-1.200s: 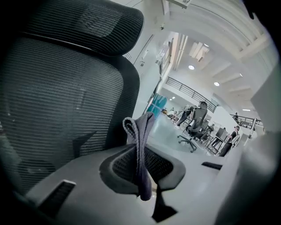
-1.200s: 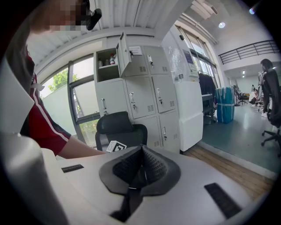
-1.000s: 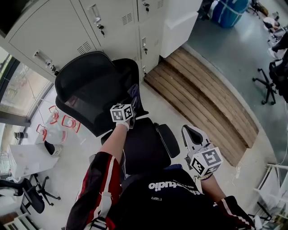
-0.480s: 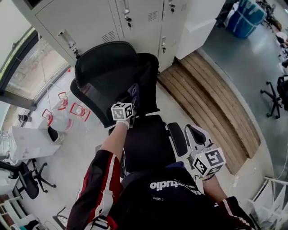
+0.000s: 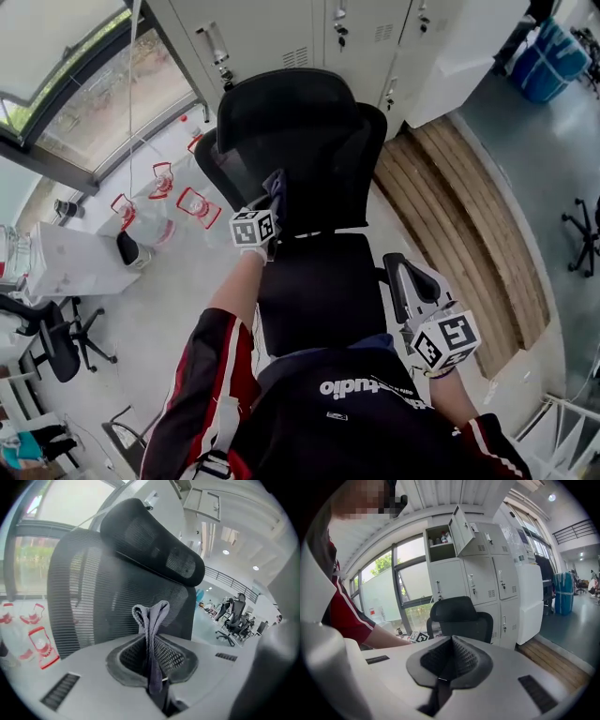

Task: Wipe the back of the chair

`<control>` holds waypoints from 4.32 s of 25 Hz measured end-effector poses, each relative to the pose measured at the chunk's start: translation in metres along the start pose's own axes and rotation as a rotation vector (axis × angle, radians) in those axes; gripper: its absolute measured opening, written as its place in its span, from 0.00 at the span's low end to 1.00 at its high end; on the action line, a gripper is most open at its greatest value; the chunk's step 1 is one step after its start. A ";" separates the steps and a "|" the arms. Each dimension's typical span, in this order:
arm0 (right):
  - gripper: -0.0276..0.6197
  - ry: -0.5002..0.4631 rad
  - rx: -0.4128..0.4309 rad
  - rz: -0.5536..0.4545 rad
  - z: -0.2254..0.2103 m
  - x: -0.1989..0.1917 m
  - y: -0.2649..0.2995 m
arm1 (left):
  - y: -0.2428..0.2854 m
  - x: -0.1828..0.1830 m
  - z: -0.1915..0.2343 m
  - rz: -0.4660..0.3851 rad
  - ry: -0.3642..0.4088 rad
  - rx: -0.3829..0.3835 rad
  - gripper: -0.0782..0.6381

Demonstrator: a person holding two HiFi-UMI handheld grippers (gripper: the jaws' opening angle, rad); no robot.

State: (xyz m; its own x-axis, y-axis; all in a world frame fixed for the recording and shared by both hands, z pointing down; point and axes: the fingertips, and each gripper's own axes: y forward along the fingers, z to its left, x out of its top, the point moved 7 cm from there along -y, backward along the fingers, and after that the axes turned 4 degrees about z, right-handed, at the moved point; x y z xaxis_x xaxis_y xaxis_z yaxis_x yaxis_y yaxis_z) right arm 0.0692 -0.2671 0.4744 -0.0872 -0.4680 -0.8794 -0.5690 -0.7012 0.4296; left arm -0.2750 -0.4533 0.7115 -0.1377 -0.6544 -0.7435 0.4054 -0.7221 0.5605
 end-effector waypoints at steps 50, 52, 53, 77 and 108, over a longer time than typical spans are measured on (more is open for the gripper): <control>0.06 0.013 0.013 -0.095 0.029 -0.009 -0.040 | -0.067 -0.042 -0.053 -0.024 0.014 -0.059 0.18; 0.06 0.025 -0.004 -0.089 0.011 -0.011 -0.043 | -0.044 -0.045 -0.073 -0.006 0.021 -0.088 0.18; 0.06 0.031 -0.013 -0.084 0.002 -0.012 -0.045 | -0.032 -0.047 -0.082 0.001 0.023 -0.101 0.18; 0.06 0.142 -0.214 0.058 -0.130 -0.054 -0.060 | 0.174 -0.106 -0.196 0.202 0.078 -0.279 0.18; 0.06 -0.002 0.076 0.101 0.034 -0.026 0.036 | -0.029 -0.119 0.044 0.086 -0.117 0.092 0.18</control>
State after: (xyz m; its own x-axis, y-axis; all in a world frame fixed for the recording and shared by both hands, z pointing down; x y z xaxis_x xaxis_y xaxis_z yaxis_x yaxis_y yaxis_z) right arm 0.0232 -0.2620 0.5059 -0.1489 -0.5330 -0.8329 -0.6177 -0.6077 0.4993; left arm -0.3101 -0.3643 0.7991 -0.2127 -0.7325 -0.6467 0.3367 -0.6762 0.6553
